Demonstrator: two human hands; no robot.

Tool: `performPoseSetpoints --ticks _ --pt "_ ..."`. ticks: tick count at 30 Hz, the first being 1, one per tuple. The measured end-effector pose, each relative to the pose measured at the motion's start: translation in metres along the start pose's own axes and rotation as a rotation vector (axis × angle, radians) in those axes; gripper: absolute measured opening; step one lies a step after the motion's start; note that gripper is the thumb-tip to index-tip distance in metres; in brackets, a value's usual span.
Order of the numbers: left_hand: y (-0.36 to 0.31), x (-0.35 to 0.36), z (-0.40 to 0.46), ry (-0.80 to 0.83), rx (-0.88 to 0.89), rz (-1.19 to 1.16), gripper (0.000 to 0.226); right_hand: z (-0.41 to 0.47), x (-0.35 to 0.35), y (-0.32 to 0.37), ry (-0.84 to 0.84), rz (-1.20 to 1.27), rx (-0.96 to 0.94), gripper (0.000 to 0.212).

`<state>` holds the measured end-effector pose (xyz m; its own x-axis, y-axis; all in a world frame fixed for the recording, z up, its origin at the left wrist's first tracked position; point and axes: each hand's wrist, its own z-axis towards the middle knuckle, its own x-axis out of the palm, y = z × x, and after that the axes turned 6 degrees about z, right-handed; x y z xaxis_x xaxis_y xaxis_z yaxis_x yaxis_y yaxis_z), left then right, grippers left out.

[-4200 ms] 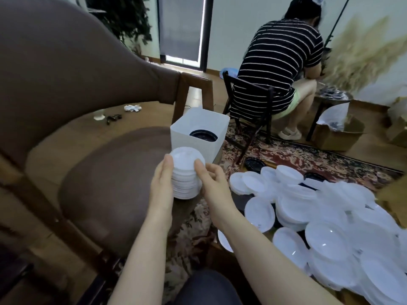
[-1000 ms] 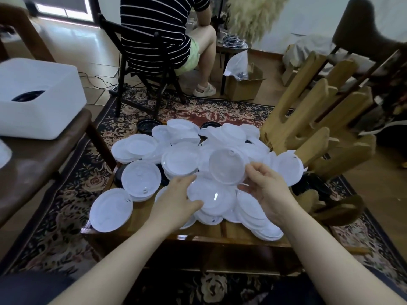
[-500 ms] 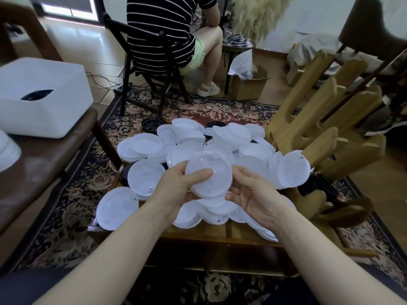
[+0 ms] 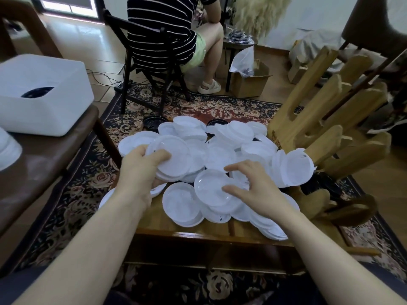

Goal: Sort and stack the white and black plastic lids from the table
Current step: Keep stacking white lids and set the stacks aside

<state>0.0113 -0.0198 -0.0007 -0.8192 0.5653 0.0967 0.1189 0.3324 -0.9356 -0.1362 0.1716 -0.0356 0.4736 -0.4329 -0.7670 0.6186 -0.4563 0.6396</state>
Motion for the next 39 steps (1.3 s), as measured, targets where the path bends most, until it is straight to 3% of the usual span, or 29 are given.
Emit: performPoseSetpoints --ticks 3,5,7,12,15,18,22,26,31,36,39 --pt "0.001 -0.002 0.001 -0.013 -0.114 -0.169 0.011 -0.005 0.014 -0.002 0.101 -0.238 -0.124 0.048" --pt "0.002 0.0 0.001 -0.017 -0.161 -0.242 0.028 -0.008 0.027 -0.001 0.087 -0.274 -0.203 0.05" --pt "0.002 0.002 0.0 -0.02 -0.178 -0.296 0.039 -0.011 0.04 -0.002 0.07 -0.327 -0.255 0.043" --pt "0.003 0.002 0.001 -0.027 -0.182 -0.323 0.038 -0.01 0.045 -0.001 -0.01 -0.339 -0.247 0.012" --pt "0.003 0.004 0.0 -0.006 -0.186 -0.32 0.036 -0.011 0.04 0.004 -0.051 -0.261 -0.214 0.011" --pt "0.007 0.005 0.001 -0.006 -0.191 -0.325 0.035 -0.013 0.026 0.014 -0.155 -0.031 -0.12 0.013" --pt "0.01 0.009 -0.001 0.016 -0.181 -0.351 0.03 -0.011 -0.005 0.028 -0.318 0.654 0.148 0.011" --pt "0.016 0.018 -0.005 0.093 -0.214 -0.335 0.026 -0.007 -0.017 0.034 -0.2 1.254 0.356 0.015" --pt "0.021 0.03 -0.014 0.231 -0.223 -0.311 0.024 -0.007 -0.015 0.036 -0.039 1.509 0.393 0.018" --pt "0.028 0.041 -0.017 0.29 -0.21 -0.327 0.045 -0.008 -0.008 0.038 0.015 1.523 0.408 0.026" --pt "0.028 0.04 -0.016 0.299 -0.197 -0.346 0.041 -0.008 -0.01 0.039 0.024 1.521 0.409 0.032"
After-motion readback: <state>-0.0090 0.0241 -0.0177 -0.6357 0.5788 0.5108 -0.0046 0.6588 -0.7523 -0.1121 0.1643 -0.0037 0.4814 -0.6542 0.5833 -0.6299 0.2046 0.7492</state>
